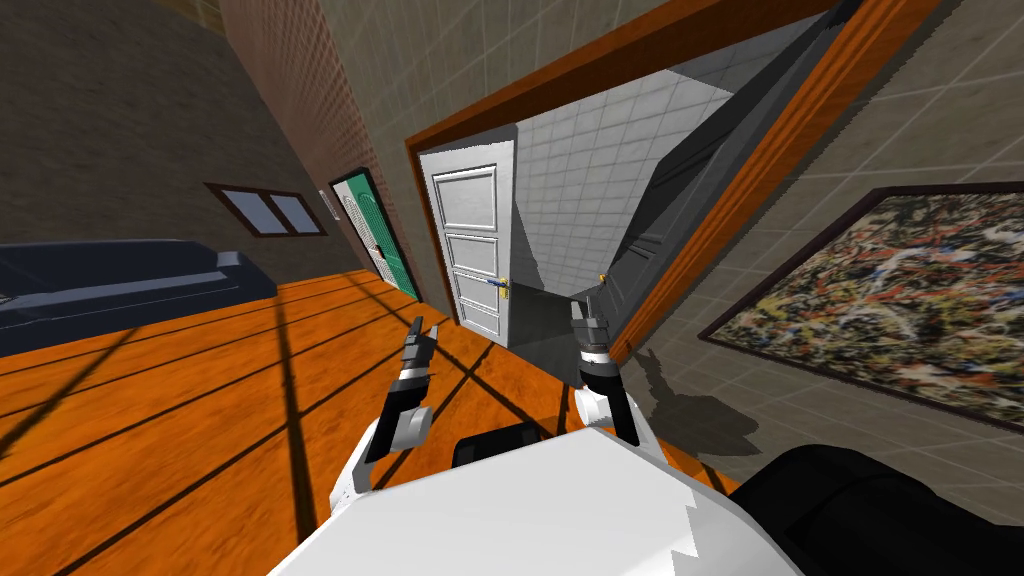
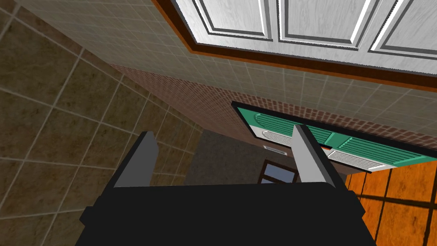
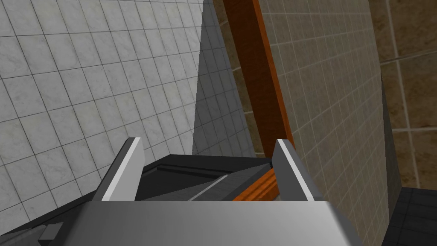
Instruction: Push the door open
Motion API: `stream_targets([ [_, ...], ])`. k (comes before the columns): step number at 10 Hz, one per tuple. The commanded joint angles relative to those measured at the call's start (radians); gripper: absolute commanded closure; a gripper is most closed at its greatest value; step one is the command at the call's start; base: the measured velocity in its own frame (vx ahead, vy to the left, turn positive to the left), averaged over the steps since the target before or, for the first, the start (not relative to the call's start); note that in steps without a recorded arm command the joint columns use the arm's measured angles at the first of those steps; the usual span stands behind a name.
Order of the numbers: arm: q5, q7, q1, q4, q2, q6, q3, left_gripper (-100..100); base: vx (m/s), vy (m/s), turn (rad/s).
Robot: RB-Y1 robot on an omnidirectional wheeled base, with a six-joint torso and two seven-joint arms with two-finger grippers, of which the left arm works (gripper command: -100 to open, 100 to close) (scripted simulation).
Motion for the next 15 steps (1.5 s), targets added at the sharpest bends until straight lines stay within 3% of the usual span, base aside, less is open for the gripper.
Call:
stream_targets([
  [1,-0.003,0.001,-0.025,0.037,0.003,0.004,-0.007,-100,0.092,0.043,-0.095],
  [7,-0.012,0.008,-0.143,0.216,0.013,0.003,-0.022,-100,0.088,0.059,-0.078],
  [8,-0.012,0.008,-0.143,0.217,0.013,0.003,-0.022,-100,0.073,0.041,-0.026],
  [11,-0.017,0.012,-0.205,0.307,0.014,0.002,-0.031,-100,0.062,0.050,-0.075],
  [12,-0.017,0.012,-0.205,0.311,0.014,0.002,-0.031,-100,0.051,0.045,-0.030],
  [15,-0.022,0.016,-0.267,0.406,0.014,0.001,-0.039,-100,0.077,0.048,-0.075],
])
